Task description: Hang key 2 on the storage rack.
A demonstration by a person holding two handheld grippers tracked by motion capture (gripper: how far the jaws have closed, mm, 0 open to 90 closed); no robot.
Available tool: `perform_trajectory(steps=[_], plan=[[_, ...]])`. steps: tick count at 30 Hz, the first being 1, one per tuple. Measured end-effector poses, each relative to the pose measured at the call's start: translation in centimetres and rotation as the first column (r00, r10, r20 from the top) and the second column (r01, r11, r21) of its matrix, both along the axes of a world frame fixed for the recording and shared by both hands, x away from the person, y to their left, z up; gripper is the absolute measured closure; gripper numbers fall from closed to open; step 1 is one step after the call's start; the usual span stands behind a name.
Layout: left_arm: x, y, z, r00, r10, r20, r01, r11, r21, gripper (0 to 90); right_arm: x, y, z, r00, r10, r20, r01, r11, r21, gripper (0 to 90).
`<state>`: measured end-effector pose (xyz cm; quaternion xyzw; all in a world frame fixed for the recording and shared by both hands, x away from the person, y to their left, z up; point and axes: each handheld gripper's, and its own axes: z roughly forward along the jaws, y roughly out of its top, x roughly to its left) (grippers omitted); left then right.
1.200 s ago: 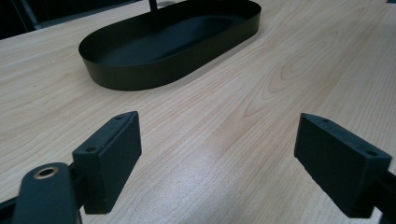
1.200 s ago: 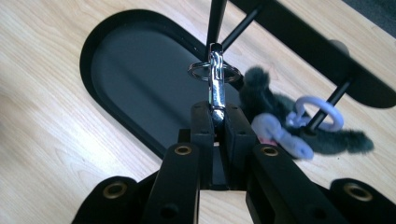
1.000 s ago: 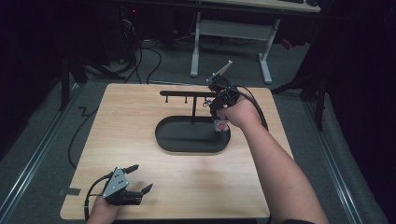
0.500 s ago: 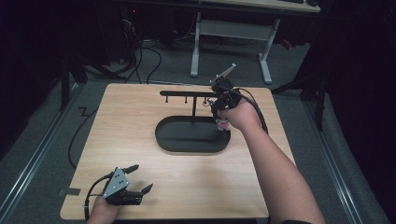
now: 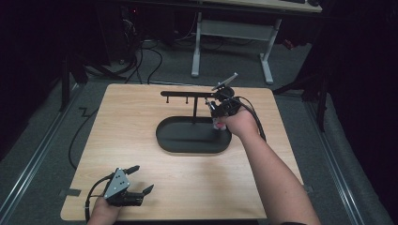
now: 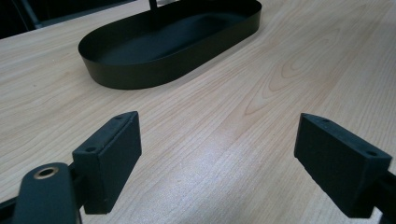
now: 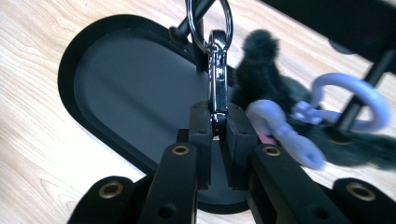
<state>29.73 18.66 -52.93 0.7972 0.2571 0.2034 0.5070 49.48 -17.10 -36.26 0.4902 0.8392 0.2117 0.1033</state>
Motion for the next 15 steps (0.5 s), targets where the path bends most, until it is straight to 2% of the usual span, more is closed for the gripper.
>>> perform_trajectory(steps=[15], plan=[[0.0,0.0,0.0,1.0,0.001,0.0,-0.001,1.0,0.005,15.6,0.7,0.5,-2.2,0.9997,-0.014,-0.018,0.015,0.9998,0.017,73.6]])
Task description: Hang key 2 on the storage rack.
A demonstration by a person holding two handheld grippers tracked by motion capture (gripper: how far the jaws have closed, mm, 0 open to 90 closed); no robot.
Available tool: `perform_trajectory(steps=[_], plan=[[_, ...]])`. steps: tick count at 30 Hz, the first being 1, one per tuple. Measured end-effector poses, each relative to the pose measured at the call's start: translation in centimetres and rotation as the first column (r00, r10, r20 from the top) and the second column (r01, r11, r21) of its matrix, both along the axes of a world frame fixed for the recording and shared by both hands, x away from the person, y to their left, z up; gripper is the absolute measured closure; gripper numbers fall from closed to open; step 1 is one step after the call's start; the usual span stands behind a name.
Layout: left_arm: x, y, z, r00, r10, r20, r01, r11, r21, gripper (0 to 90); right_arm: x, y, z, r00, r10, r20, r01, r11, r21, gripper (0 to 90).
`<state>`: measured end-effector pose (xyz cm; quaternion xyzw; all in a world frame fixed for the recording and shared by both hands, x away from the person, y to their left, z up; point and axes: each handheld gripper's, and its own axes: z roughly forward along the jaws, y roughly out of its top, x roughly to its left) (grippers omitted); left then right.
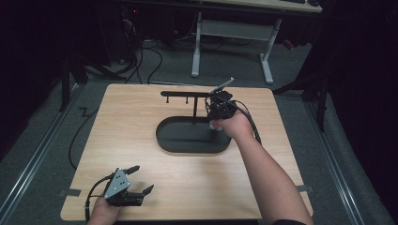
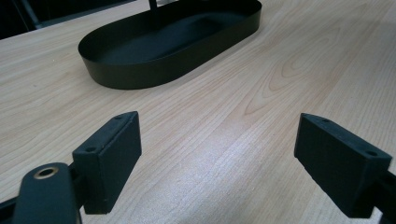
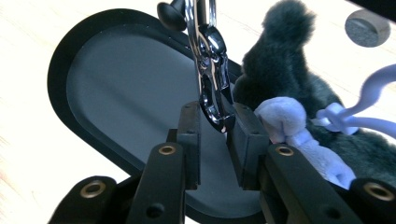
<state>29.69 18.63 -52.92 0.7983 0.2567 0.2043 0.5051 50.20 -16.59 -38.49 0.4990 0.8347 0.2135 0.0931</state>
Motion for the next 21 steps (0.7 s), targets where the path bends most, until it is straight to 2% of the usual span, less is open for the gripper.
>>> perform_trajectory(steps=[3,4,11,16,21], plan=[[0.0,0.0,0.0,1.0,0.001,0.0,-0.001,1.0,-0.001,15.6,0.0,0.0,-0.1,1.0,-0.005,-0.003,0.005,1.0,0.004,69.9],[0.0,0.0,0.0,1.0,0.002,0.0,-0.002,1.0,-0.001,15.6,0.0,0.0,-0.2,0.9999,-0.011,-0.002,0.011,0.9999,0.011,65.8],[0.0,0.0,0.0,1.0,0.001,0.001,-0.001,1.0,-0.001,15.6,-0.6,-0.4,-0.4,0.9999,-0.013,-0.004,0.013,0.9995,0.029,61.3],[0.0,0.0,0.0,1.0,-0.001,0.0,0.001,1.0,0.002,15.6,-1.6,-0.6,-0.7,1.0,-0.004,-0.007,0.004,0.9992,0.039,59.4],[0.1,0.0,0.0,1.0,-0.001,0.001,0.001,1.0,0.003,15.6,-2.8,-0.7,-1.4,0.9998,0.02,0.009,-0.02,0.9987,0.046,56.5]])
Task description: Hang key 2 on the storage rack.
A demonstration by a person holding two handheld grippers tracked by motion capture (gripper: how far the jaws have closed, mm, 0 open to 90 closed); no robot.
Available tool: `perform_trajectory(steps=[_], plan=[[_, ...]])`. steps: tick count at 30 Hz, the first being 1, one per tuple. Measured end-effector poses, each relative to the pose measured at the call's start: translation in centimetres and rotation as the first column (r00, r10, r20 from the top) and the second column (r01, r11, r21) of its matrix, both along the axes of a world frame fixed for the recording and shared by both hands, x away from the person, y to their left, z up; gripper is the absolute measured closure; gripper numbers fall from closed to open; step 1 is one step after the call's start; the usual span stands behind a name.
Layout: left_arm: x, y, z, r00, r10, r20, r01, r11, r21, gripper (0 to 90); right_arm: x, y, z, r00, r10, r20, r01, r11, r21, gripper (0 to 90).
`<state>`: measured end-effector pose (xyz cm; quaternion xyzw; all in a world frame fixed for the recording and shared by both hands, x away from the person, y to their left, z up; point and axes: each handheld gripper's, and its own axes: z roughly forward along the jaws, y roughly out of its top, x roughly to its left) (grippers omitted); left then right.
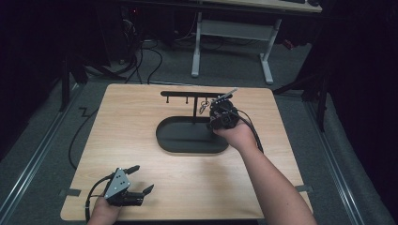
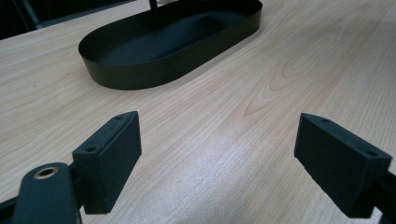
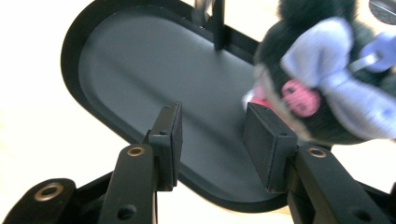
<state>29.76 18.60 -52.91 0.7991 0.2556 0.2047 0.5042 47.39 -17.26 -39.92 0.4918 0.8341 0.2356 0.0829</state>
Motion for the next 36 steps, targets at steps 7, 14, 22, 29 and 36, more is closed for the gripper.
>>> perform_trajectory(steps=[7,14,22,29,36], plan=[[0.0,0.0,0.0,1.0,0.001,0.002,-0.001,1.0,0.003,15.6,-2.1,-0.6,-1.4,0.9991,0.016,0.039,-0.017,0.9997,0.016,50.7],[0.0,0.0,0.0,1.0,0.004,-0.001,-0.004,1.0,-0.001,15.6,-4.9,-1.7,-3.0,0.9943,0.031,0.102,-0.032,0.9994,0.015,43.4],[0.0,0.0,0.0,1.0,0.005,0.0,-0.005,1.0,-0.001,15.5,-8.6,-3.8,-5.3,0.9807,0.021,0.194,-0.029,0.9989,0.037,37.4],[-0.1,0.0,0.0,1.0,0.009,0.003,-0.009,1.0,-0.002,15.5,-12.0,-5.9,-7.8,0.9663,0.0,0.257,-0.02,0.9972,0.072,35.5],[-0.1,0.0,0.0,1.0,0.009,0.002,-0.009,1.0,-0.004,15.5,-15.0,-7.9,-9.8,0.9528,-0.037,0.301,0.006,0.9944,0.105,33.1]])
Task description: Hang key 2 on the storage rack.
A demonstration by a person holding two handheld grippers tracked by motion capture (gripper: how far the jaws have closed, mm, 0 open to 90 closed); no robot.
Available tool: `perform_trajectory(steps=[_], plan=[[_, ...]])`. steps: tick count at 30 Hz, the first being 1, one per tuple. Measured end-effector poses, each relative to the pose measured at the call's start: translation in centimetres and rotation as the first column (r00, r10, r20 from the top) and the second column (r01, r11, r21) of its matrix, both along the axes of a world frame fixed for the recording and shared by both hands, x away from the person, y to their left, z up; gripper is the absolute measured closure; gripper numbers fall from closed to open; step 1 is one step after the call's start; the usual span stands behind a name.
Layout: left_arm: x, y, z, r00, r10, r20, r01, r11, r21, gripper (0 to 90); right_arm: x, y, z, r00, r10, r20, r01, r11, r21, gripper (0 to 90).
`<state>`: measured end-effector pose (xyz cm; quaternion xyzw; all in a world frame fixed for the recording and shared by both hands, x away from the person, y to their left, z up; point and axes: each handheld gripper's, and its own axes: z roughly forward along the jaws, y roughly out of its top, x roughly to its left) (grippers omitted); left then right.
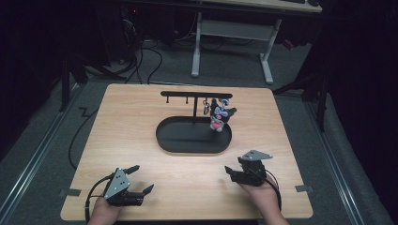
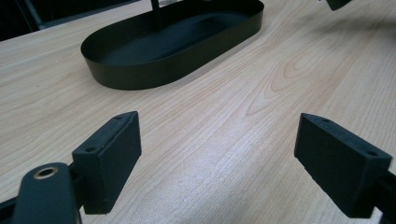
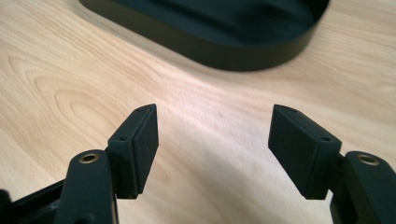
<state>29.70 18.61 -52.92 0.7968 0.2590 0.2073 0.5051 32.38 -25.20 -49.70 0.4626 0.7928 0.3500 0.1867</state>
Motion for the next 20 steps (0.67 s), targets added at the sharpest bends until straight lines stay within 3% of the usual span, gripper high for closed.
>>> perform_trajectory(steps=[4,6,9,12,20], plan=[[0.0,0.0,0.0,1.0,0.0,-0.002,0.0,1.0,-0.002,15.5,-1.2,-0.8,-0.5,0.9996,-0.013,0.026,0.013,0.9999,0.011,30.8],[0.0,0.1,0.0,1.0,0.003,-0.002,-0.003,0.9999,-0.01,15.5,-2.4,-1.6,-1.0,0.9975,-0.033,0.063,0.033,0.9994,0.005,25.6],[0.1,0.2,0.0,0.9999,0.009,-0.004,-0.009,0.9998,-0.016,15.5,-4.0,-2.6,-1.8,0.9875,-0.085,0.133,0.084,0.9964,0.01,19.8],[0.2,0.1,0.0,0.9999,0.012,-0.007,-0.012,0.9999,-0.009,15.5,-4.5,-3.4,-1.7,0.9834,-0.129,0.127,0.12,0.9896,0.079,18.5],[0.1,0.1,0.0,0.9998,0.022,-0.001,-0.022,0.9998,-0.002,15.3,-3.9,-3.4,-2.2,0.9864,-0.119,0.114,0.111,0.991,0.076,18.0]])
